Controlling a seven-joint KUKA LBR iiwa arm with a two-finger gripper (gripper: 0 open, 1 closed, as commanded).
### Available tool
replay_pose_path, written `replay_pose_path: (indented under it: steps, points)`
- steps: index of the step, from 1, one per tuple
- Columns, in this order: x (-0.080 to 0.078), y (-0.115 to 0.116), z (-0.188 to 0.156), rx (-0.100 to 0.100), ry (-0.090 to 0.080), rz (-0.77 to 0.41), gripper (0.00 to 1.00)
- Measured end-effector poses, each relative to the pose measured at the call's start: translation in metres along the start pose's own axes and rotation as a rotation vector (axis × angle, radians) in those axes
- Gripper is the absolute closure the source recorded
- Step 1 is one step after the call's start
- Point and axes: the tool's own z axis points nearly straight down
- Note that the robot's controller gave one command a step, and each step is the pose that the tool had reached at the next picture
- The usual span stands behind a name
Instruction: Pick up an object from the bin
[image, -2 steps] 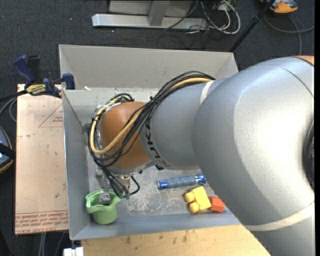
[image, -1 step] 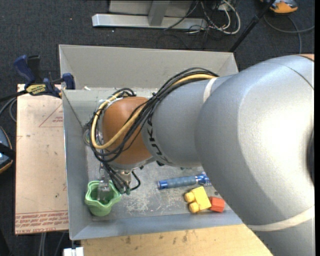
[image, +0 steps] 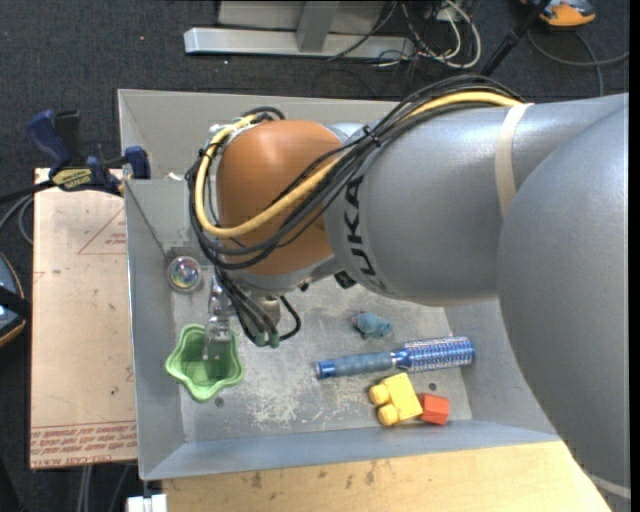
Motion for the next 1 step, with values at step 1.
replay_pose_path:
  steps: [1]
  points:
    - [0.01, -0.0325, -0.0111, 0.005, 0.007, 0.052, 1.0]
